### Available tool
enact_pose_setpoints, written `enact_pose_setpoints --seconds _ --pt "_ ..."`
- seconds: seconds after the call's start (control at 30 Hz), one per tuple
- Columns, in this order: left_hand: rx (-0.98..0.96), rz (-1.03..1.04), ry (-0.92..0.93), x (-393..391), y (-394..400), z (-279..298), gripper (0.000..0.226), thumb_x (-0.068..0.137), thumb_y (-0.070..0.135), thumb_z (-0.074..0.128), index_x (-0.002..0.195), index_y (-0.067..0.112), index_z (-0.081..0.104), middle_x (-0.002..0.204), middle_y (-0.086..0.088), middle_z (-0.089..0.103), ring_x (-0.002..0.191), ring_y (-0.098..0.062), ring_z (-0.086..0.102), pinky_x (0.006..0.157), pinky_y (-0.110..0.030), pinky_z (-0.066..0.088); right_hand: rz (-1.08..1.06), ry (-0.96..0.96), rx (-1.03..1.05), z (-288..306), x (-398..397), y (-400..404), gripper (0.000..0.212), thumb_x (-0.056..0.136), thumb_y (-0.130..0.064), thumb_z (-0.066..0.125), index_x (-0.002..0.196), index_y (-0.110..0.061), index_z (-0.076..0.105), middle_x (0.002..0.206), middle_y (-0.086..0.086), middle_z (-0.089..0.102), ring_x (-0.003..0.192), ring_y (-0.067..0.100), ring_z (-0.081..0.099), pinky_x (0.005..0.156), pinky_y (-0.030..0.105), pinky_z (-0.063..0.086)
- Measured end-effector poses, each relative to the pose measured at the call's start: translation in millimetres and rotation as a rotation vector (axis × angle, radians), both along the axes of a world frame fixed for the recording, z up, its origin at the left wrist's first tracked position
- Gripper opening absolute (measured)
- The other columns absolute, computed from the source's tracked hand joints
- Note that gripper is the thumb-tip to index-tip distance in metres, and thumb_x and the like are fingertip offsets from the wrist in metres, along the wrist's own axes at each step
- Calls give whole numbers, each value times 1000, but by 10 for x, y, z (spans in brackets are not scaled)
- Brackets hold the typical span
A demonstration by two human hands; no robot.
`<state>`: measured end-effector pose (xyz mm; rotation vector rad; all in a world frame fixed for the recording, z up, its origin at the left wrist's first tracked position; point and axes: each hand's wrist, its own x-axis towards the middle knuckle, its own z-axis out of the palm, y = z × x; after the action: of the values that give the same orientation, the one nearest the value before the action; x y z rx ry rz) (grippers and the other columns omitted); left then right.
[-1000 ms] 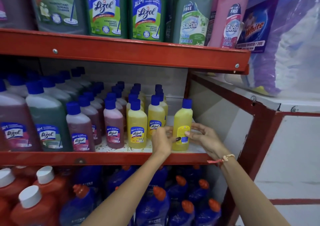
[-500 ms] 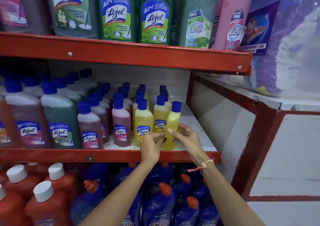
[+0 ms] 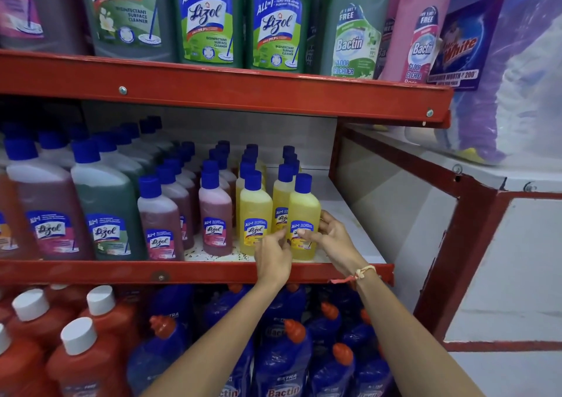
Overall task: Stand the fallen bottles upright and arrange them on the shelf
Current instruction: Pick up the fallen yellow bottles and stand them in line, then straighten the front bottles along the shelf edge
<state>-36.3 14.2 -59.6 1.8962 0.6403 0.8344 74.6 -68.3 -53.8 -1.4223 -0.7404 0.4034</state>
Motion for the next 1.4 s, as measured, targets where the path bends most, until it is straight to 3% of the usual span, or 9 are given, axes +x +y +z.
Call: enact_pose_setpoints --seconds 0.23,0.43,0.57,0.67,0.8,1.0,1.2,1.3,1.4 --pt "-31 -88 2 -136 87 22 37 89 6 52 125 11 58 125 -7 65 115 -16 60 94 -22 46 -65 -103 -98 78 -23 -38 52 73 -6 80 121 -7 59 115 13 70 99 19 68 77 20 57" --pt "-6 109 -306 -753 348 -11 25 91 13 50 108 22 66 99 9 70 91 4 64 78 -9 50 -664 -288 172 96 -646 157 19 82 -15 62 101 -13 64 104 -1 64 98 12 61 92 38 52" --pt "-26 238 -354 -1036 547 -5 37 96 20 38 131 21 51 107 5 66 79 9 57 80 -16 41 -544 -350 206 88 -1280 518 19 90 -11 56 98 -19 70 101 -6 70 95 3 65 86 25 54" --pt "-124 174 -298 -1092 680 15 44 98 28 30 138 15 43 135 -5 56 119 -6 52 101 -20 31 -302 -223 50 70 -1578 794 36 96 -14 48 131 -18 58 128 -11 60 111 -5 56 94 10 43" --pt "-147 135 -185 -1055 749 97 43 98 26 28 120 4 57 127 -18 61 119 -29 53 89 -22 31 -228 -172 -232 39 -1629 1055 60 90 -40 32 140 -11 49 145 -5 48 127 12 50 111 31 36" --pt "-98 191 -161 -1110 850 108 39 95 22 33 101 3 67 100 -22 70 91 -27 58 86 -34 41 -270 -84 -180 56 -1590 1053 46 99 -39 34 75 -12 62 81 8 70 75 15 60 72 31 43" --pt "-123 242 -142 -1203 805 14 44 93 31 35 111 5 66 109 -18 71 106 -32 59 98 -44 44 -282 -26 -130 16 -1677 962 51 98 -39 42 97 5 68 101 15 74 100 24 67 90 38 50" --pt "-125 246 -152 -1273 742 28 43 93 29 33 119 13 63 111 -18 70 109 -33 57 100 -44 41 -258 -19 -141 43 -1703 896 49 98 -39 42 96 2 70 93 10 75 94 17 69 75 25 48" --pt "-142 289 -179 -1330 704 81 47 94 33 34 95 4 71 93 -20 71 96 -33 57 87 -39 42 -225 -20 -182 77 -1737 882 48 98 -38 42 93 -1 72 74 -7 68 69 -1 61 60 9 44"
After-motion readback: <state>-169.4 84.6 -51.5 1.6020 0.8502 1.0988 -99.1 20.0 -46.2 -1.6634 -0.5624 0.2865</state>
